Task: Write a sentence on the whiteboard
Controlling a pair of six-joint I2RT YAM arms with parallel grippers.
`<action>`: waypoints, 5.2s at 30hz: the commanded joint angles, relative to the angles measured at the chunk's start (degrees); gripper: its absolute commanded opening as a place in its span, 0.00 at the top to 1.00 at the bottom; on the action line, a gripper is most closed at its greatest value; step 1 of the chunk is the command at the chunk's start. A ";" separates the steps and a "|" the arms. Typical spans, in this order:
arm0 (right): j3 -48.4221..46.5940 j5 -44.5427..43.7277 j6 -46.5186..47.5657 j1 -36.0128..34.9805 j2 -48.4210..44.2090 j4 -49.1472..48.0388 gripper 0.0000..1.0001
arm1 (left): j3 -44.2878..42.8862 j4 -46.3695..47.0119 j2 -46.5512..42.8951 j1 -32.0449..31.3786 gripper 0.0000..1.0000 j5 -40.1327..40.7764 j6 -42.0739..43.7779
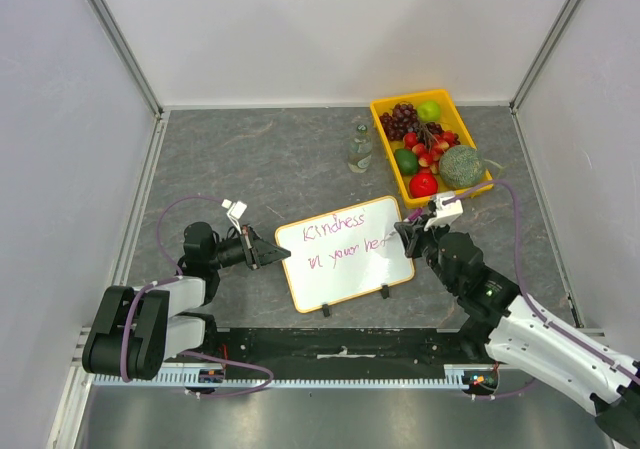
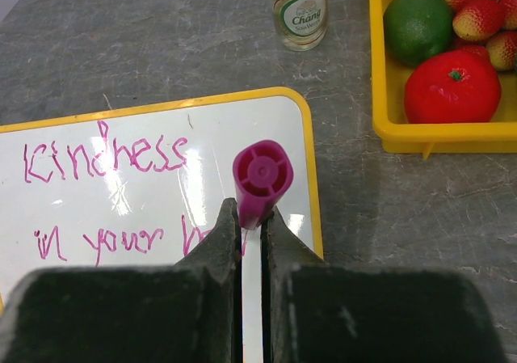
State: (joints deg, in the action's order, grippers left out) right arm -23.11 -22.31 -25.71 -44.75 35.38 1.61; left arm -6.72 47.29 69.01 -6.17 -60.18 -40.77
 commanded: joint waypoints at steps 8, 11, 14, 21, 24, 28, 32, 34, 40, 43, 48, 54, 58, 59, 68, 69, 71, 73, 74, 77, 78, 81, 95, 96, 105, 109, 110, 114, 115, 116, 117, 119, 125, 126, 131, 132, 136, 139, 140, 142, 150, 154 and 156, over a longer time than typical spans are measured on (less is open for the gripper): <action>0.00 0.77 0.05 0.10 -1.62 0.41 1.00 | -0.57 -0.09 0.51 -0.07 0.98 0.51 0.70; 0.44 1.03 0.14 0.10 -2.24 1.82 1.00 | -0.66 -0.09 0.68 -0.07 0.98 0.59 0.78; 0.79 1.47 -0.04 0.10 -2.33 2.52 1.00 | -0.66 -0.09 0.68 -0.07 0.98 0.59 0.78; 1.76 2.09 -0.48 0.10 -2.15 3.23 1.00 | -0.66 -0.09 0.68 -0.15 0.98 0.51 0.70; 1.84 1.83 -0.74 0.10 -2.68 3.84 1.00 | -0.66 -0.09 0.68 -0.07 0.98 0.59 0.70; 1.76 1.04 -0.74 0.10 -3.82 4.54 1.00 | -0.66 -0.09 0.68 -0.07 0.98 0.59 0.61; 0.53 0.51 -0.39 0.10 -4.26 4.72 1.00 | -0.66 -0.09 0.68 -0.07 0.98 0.59 0.70; -0.44 0.42 -0.21 0.10 -4.09 4.63 1.00 | -0.57 -0.09 0.68 -0.07 0.98 0.59 0.70; -3.43 -0.02 1.01 0.10 -3.65 3.49 1.00 | -0.57 -0.09 0.60 -0.15 0.98 0.59 0.70; -4.39 -0.98 1.46 0.10 -2.95 2.79 1.00 | -0.57 -0.09 0.60 -0.07 0.98 0.59 0.70; -4.84 -1.95 1.90 0.10 -0.66 0.77 1.00 | -0.57 -0.09 0.51 -0.07 0.98 0.59 0.70; -3.78 -1.69 1.72 0.10 1.89 -1.08 1.00 | -0.57 -0.09 0.42 -0.07 0.98 0.59 0.70; -2.73 -1.78 1.72 0.10 2.07 -1.17 1.00 | -0.57 -0.18 0.42 -0.07 0.98 0.59 0.70; -2.47 -1.60 1.63 0.10 1.98 -1.17 1.00 | -0.57 -0.18 0.51 -0.24 0.98 0.59 0.70; -0.79 -1.16 0.93 0.10 0.66 1.90 1.00 | -0.66 -0.18 0.51 -0.07 0.98 0.59 0.78; -0.62 -0.99 1.02 0.10 0.49 2.34 1.00 | -0.66 -0.18 0.51 -0.07 0.98 0.59 0.78; -0.18 -0.72 0.93 0.10 -0.04 2.96 1.00 | -0.57 -0.18 0.42 -0.07 0.98 0.59 0.78; 0.17 -0.37 0.40 0.10 -0.39 3.75 1.00 | -0.57 -0.18 0.42 -0.07 0.98 0.59 0.78; 0.26 -0.02 0.32 0.10 -0.66 4.02 1.00 | -0.57 -0.18 0.42 -0.07 0.98 0.59 0.70; 0.96 1.12 -0.47 0.10 -1.36 4.81 1.00 | -0.57 -0.18 0.42 -0.07 0.98 0.59 0.70; 1.23 1.47 -0.74 0.10 -1.54 4.72 1.00 | -0.57 -0.18 0.51 -0.15 0.98 0.59 0.70; 1.93 1.13 -0.83 0.10 -1.54 4.72 1.00 | -0.57 -0.18 0.42 -0.15 0.98 0.59 0.78; -1.58 -3.71 1.19 0.10 0.92 0.86 1.00 | -0.57 -0.09 0.60 -0.15 0.98 0.59 0.70; -1.76 -3.88 1.28 0.19 1.18 0.42 1.00 | -0.57 -0.09 0.51 -0.07 0.98 0.59 0.70; -2.90 -5.38 1.11 0.19 2.33 -1.17 1.00 | -0.57 -0.09 0.60 -0.07 0.98 0.59 0.70; -3.43 -5.82 1.11 0.28 2.94 -1.17 1.00 | -0.57 -0.18 0.51 -0.24 0.98 0.51 0.70; -3.52 -5.82 1.11 0.28 3.12 -1.08 1.00 | -0.66 -0.18 0.60 -0.15 0.98 0.51 0.70; -3.87 -6.08 1.11 0.46 3.38 -2.66 1.00 | -0.57 -0.09 0.42 -0.07 0.98 0.51 0.70; -3.87 -6.08 1.11 0.54 3.47 -2.66 1.00 | -0.66 -0.18 0.51 -0.15 0.98 0.51 0.70; -3.87 -6.34 1.19 0.54 3.39 -2.75 1.00 | -0.66 -0.18 0.33 -0.07 0.98 0.51 0.70; -3.87 -6.26 1.11 0.63 3.47 -2.75 1.00 | -0.66 -0.18 0.42 -0.07 0.98 0.51 0.70; -3.69 -6.26 1.11 0.63 3.47 -2.75 1.00 | -0.66 -0.09 0.42 -0.07 0.98 0.59 0.78; -2.73 -5.47 0.93 0.81 3.12 -1.96 1.00 | -0.57 -0.18 0.42 -0.07 0.98 0.51 0.70; -2.55 -5.47 0.84 0.81 3.12 -1.78 1.00 | -0.57 -0.27 0.42 -0.07 0.98 0.51 0.70; -1.59 -5.56 0.40 1.07 1.98 0.32 1.00 | -0.57 -0.09 0.42 -0.15 0.98 0.51 0.70; -1.50 -5.64 0.32 1.16 1.72 0.59 1.00 | -0.57 -0.18 0.42 -0.07 0.98 0.51 0.70; -1.58 -5.64 0.31 1.16 0.75 1.38 1.00 | -0.66 -0.18 0.51 -0.07 0.98 0.51 0.70; -2.20 -5.47 0.58 1.33 0.14 1.64 1.00 | -0.57 -0.18 0.42 -0.07 0.98 0.51 0.70; -2.37 -5.21 0.66 1.25 -0.04 1.65 1.00 | -0.57 -0.18 0.42 -0.07 0.98 0.51 0.70; -2.81 -4.68 0.67 1.25 -0.66 1.91 1.00 | -0.57 -0.18 0.42 -0.07 0.98 0.59 0.70; -2.90 -3.62 0.93 1.25 -1.63 2.70 1.00 | -0.57 -0.18 0.42 -0.07 0.98 0.51 0.70; -2.29 -3.01 0.40 1.25 -1.62 2.61 1.00 | -0.57 -0.18 0.42 -0.07 0.98 0.51 0.61; -2.11 -2.83 0.32 1.25 -1.54 2.44 1.00 | -0.57 -0.18 0.42 -0.07 0.98 0.51 0.70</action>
State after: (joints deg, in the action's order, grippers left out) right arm -24.77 -25.45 -25.47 -43.64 34.17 4.86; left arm -6.81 47.27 69.01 -6.20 -60.38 -40.91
